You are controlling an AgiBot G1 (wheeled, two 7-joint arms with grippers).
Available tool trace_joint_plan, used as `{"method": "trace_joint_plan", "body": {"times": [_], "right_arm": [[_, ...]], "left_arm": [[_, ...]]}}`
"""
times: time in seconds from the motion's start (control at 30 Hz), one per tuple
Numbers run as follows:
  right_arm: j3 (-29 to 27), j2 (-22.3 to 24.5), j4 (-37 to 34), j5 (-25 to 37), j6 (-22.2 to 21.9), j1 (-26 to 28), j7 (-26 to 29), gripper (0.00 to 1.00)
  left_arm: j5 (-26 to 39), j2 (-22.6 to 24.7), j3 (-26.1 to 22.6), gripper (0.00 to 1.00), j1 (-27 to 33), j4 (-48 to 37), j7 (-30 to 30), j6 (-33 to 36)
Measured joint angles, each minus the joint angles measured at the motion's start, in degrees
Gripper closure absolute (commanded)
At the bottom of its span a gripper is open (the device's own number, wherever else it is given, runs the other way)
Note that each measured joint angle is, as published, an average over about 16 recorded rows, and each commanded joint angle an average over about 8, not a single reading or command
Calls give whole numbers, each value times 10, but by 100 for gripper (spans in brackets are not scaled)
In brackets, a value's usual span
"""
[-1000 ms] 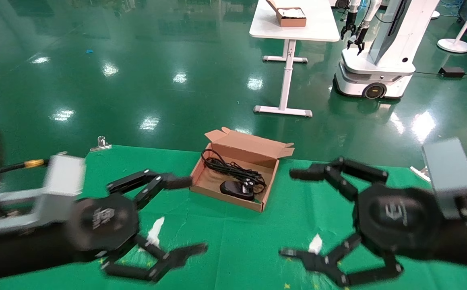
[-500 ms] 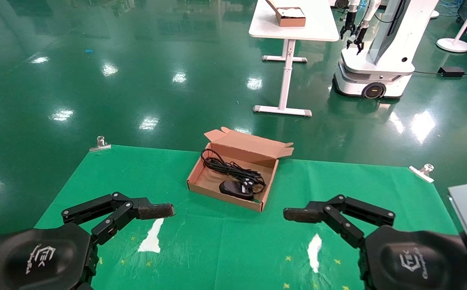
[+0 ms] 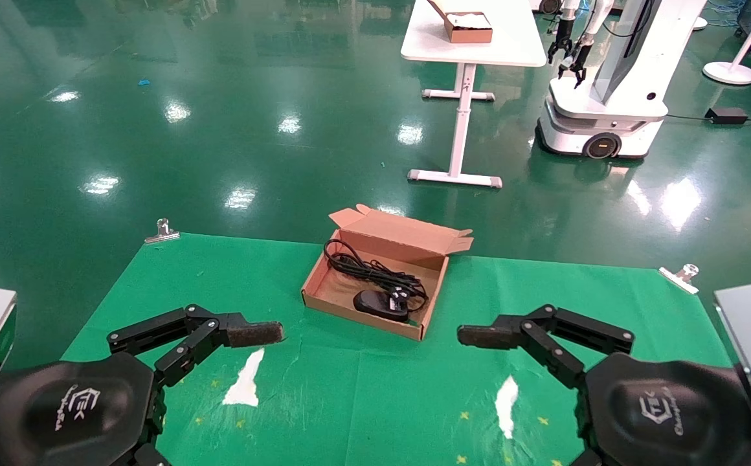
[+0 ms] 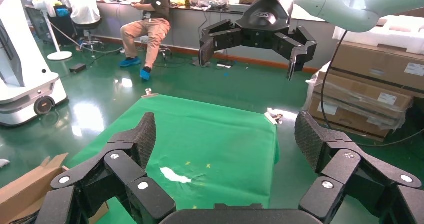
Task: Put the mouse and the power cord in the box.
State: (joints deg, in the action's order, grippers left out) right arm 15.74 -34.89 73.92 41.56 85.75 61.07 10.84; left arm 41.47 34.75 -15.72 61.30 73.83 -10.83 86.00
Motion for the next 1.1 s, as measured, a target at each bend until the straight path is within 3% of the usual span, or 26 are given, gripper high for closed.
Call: {"method": "trace_joint_plan", "body": {"times": [1.1], "right_arm": [[3,-1,-5,3,-1,6,-2,0]], "left_arm": [[3,2,-3,0,2,-3,1,-3]]}}
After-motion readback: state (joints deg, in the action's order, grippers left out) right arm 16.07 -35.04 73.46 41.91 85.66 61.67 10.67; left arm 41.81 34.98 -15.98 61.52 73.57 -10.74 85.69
